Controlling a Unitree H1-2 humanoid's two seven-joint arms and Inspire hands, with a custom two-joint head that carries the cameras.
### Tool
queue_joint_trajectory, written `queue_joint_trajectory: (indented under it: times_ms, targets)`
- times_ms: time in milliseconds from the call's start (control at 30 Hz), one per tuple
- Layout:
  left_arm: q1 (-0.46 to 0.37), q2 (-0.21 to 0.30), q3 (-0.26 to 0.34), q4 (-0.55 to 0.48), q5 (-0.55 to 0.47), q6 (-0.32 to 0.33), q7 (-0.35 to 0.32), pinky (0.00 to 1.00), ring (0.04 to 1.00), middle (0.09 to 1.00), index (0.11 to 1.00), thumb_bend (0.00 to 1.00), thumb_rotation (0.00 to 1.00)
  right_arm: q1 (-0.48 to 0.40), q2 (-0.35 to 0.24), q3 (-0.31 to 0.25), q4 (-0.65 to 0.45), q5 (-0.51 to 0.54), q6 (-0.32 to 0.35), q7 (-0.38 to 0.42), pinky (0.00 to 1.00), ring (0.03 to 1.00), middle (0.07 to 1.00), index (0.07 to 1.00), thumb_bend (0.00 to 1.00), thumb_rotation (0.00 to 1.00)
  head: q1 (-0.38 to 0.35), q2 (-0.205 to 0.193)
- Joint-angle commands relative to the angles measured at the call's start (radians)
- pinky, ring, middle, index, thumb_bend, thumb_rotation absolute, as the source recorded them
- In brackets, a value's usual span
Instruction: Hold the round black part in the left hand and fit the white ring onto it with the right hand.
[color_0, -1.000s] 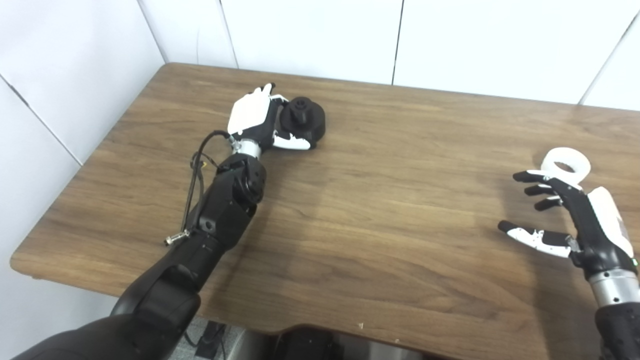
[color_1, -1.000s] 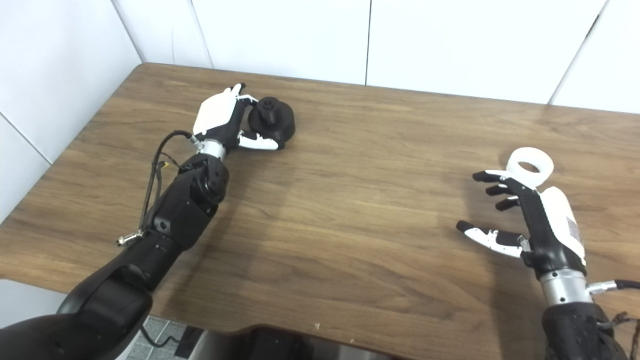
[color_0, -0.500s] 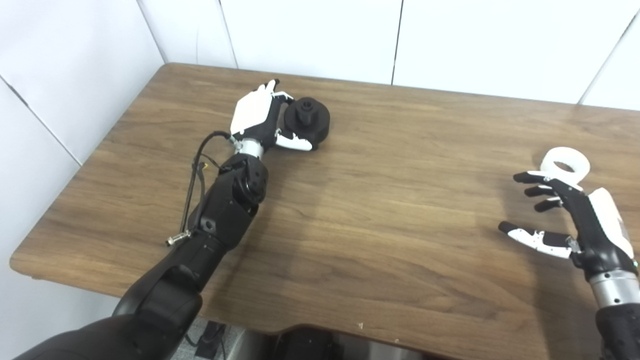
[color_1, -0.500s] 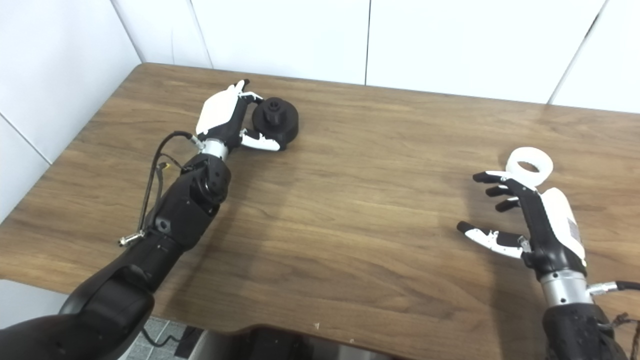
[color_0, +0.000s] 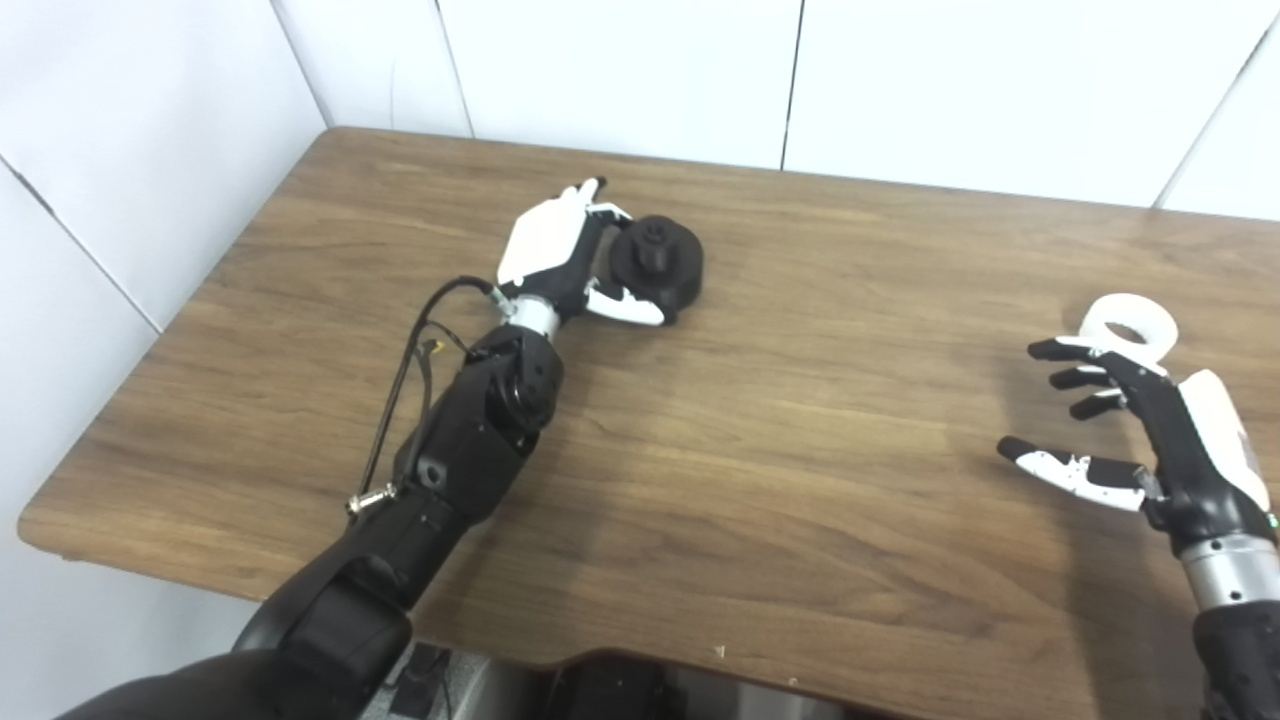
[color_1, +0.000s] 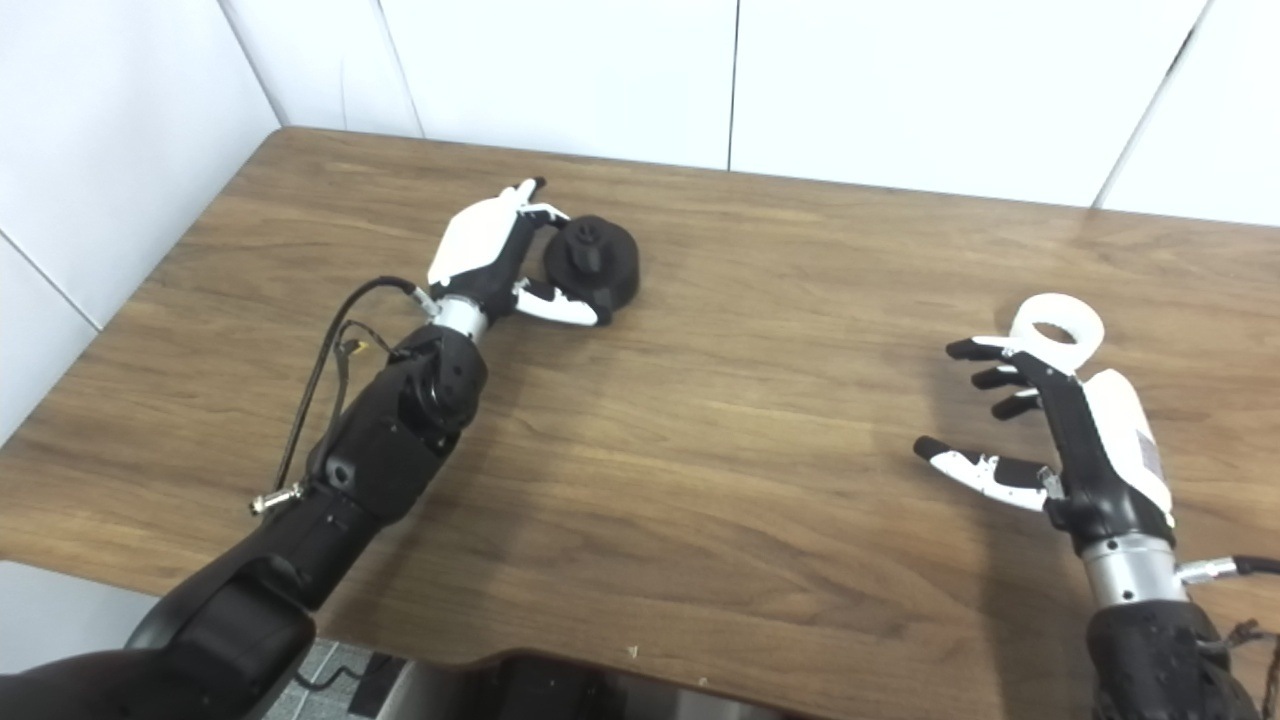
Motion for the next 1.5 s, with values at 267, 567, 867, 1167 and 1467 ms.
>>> queue_joint_trajectory:
  times_ms: [267, 567, 867, 1167, 1467]
  targets:
    - [0.036, -0.016, -0.030, -0.125, -0.002, -0.071, -0.036, 1.00, 1.000, 1.000, 0.599, 0.91, 0.34, -0.038, -0.007, -0.004, -0.051, -0.010, -0.007, -0.004, 0.56, 0.696, 0.761, 0.710, 0.66, 0.14, -0.011, 0.006]
    - [0.097, -0.020, -0.057, -0.223, 0.007, -0.095, -0.095, 1.00, 1.000, 1.000, 0.605, 0.91, 0.30, -0.035, 0.011, 0.003, -0.068, -0.017, 0.014, -0.002, 0.57, 0.698, 0.766, 0.709, 0.66, 0.10, -0.041, 0.016]
    - [0.156, -0.029, -0.093, -0.290, 0.013, -0.131, -0.139, 1.00, 1.000, 1.000, 0.610, 0.93, 0.32, -0.035, 0.027, 0.015, -0.072, -0.036, 0.015, -0.012, 0.56, 0.690, 0.761, 0.705, 0.67, 0.10, -0.096, 0.028]
    - [0.202, -0.046, -0.127, -0.333, 0.018, -0.189, -0.162, 1.00, 1.000, 1.000, 0.602, 0.97, 0.34, -0.040, 0.043, 0.025, -0.083, -0.053, 0.036, -0.002, 0.57, 0.700, 0.762, 0.709, 0.66, 0.12, -0.147, 0.042]
    - [0.235, -0.052, -0.166, -0.372, 0.033, -0.214, -0.197, 1.00, 1.000, 1.000, 0.608, 0.97, 0.35, -0.045, 0.052, 0.044, -0.107, -0.084, 0.083, 0.014, 0.59, 0.712, 0.771, 0.716, 0.65, 0.15, -0.206, 0.060]
